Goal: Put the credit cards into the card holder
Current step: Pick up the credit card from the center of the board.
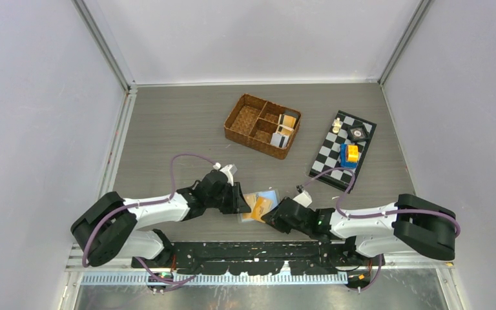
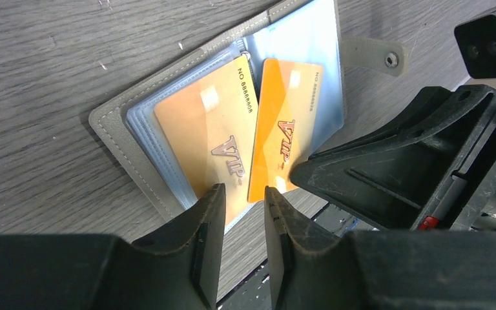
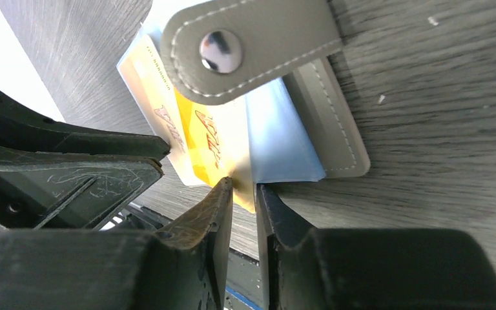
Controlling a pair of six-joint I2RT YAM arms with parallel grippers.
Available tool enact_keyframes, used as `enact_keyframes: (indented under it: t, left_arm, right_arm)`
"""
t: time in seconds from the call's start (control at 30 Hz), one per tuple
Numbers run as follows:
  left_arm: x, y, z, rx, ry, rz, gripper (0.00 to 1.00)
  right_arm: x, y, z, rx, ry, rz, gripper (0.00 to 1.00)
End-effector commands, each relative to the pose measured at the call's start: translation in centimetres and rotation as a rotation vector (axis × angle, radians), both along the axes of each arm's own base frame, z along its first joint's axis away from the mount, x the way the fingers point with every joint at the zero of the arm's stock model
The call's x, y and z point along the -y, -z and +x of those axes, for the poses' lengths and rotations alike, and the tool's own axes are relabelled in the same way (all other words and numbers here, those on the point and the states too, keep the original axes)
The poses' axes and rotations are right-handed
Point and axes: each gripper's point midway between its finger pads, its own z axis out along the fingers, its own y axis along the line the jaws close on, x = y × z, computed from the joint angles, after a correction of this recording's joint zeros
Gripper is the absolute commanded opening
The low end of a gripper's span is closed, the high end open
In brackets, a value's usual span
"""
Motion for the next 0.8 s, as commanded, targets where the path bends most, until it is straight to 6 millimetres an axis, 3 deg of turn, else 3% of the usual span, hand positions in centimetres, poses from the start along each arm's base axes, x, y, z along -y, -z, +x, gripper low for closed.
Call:
enact_keyframes:
  t: [0.0, 0.33, 0.5, 0.77]
  left_arm:
    - [-0.4, 0.7, 0.3, 0.008, -0.012, 0.016, 0.30]
    - [-1.0, 0.9, 0.6, 0.003, -0.047, 0.029, 0.29]
    - [-1.4, 0.2, 1.1, 0.001, -0.073, -0.010, 0.29]
    - [-1.9, -3.4, 1.9, 0.026, -0.083, -0.102, 0.34]
  right_arm:
    - [0.1, -0.1, 1.1, 0.047, 0.069, 0.041, 0.23]
    - [0.0, -2.0, 1.0, 0.086, 0.090, 0.130, 0.01]
    - [-0.3, -3.5, 0.8, 0.103, 0.081, 0.181, 0.01]
    - [-1.3, -5.5, 0.8, 0.142, 0.044, 0.246, 0.01]
